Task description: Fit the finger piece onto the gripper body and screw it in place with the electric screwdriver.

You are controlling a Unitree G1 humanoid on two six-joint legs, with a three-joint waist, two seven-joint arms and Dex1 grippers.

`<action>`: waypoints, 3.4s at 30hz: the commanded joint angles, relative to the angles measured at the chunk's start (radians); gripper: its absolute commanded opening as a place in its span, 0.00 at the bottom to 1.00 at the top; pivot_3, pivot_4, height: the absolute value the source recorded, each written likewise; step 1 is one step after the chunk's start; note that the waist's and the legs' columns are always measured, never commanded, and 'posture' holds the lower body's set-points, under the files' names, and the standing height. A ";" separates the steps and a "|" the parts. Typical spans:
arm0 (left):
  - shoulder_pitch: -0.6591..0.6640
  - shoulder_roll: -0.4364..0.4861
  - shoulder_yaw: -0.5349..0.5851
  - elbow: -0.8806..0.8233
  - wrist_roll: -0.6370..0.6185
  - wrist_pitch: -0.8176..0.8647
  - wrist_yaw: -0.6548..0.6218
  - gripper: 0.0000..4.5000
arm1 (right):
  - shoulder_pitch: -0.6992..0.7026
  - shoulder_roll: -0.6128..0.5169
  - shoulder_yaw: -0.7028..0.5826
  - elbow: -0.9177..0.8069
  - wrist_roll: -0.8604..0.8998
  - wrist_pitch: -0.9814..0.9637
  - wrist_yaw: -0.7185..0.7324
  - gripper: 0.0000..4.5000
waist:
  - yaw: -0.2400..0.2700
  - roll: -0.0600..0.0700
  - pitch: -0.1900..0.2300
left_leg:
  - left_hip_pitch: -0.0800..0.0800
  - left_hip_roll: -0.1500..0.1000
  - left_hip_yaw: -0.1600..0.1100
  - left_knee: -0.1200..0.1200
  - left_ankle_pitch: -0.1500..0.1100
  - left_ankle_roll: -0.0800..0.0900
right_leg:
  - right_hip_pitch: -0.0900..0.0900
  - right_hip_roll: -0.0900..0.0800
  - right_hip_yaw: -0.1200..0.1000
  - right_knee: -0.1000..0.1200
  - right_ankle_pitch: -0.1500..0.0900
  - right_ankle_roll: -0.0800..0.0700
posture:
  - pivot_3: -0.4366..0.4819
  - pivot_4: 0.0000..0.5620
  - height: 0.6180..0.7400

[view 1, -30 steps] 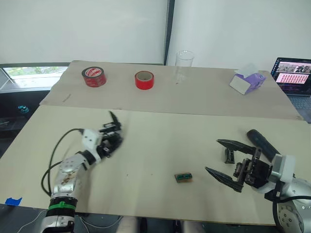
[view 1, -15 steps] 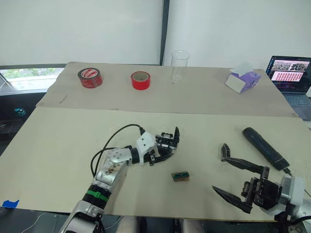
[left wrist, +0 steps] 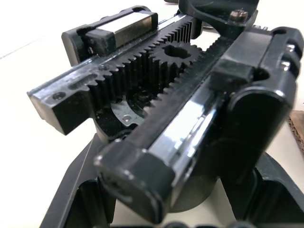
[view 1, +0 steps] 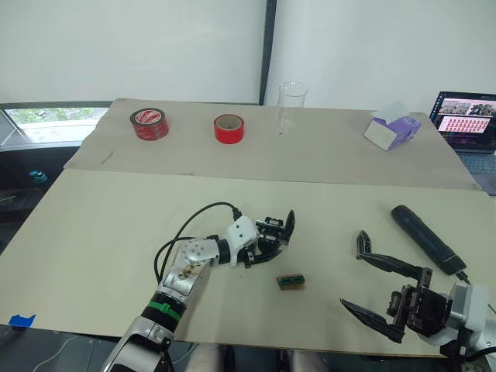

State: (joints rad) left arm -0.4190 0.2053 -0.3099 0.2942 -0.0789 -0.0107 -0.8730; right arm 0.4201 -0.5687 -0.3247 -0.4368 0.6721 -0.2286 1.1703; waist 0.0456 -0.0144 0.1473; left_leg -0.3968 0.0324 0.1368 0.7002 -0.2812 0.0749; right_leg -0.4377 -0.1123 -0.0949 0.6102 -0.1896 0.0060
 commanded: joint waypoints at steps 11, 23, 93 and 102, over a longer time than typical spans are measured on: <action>-0.057 -0.084 -0.034 0.071 0.029 -0.017 0.003 0.53 | -0.003 -0.032 0.021 -0.138 0.012 0.080 -0.074 1.00 | 0.010 0.001 0.000 | -0.002 -0.001 0.000 0.005 -0.002 0.005 | 0.001 -0.001 0.000 -0.001 0.000 0.001 | 0.48 0.27 1.00; -0.069 -0.083 0.012 0.132 0.007 -0.060 -0.041 0.98 | 0.001 -0.031 -0.012 -0.057 0.007 0.069 -0.050 1.00 | 0.017 0.002 -0.001 | -0.002 -0.001 0.000 0.006 -0.003 0.006 | 0.003 -0.002 0.000 -0.001 0.000 0.002 | 0.48 0.27 1.00; -0.245 0.074 0.017 0.325 -0.016 -0.064 -0.327 0.99 | 0.108 -0.005 -0.106 -0.043 -0.008 0.062 0.008 1.00 | -0.001 0.005 -0.003 | -0.004 -0.001 0.000 0.012 -0.006 0.009 | 0.001 -0.001 0.000 0.000 -0.002 0.002 | 0.48 0.27 1.00; -0.398 -0.041 0.042 0.641 0.006 -0.232 -0.421 0.99 | 0.158 0.022 -0.102 -0.084 -0.023 0.052 -0.023 1.00 | -0.006 0.005 -0.003 | -0.006 -0.002 0.000 0.013 -0.006 0.010 | 0.001 -0.001 0.000 0.001 0.000 0.004 | 0.48 0.27 1.00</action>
State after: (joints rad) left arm -0.8001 0.1707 -0.2782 0.9103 -0.0801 -0.2140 -1.2828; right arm 0.5692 -0.5521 -0.4070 -0.4835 0.6427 -0.1508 1.1530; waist 0.0399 -0.0095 0.1443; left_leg -0.4023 0.0306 0.1367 0.7136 -0.2876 0.0852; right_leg -0.4368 -0.1130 -0.0952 0.6111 -0.1894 0.0100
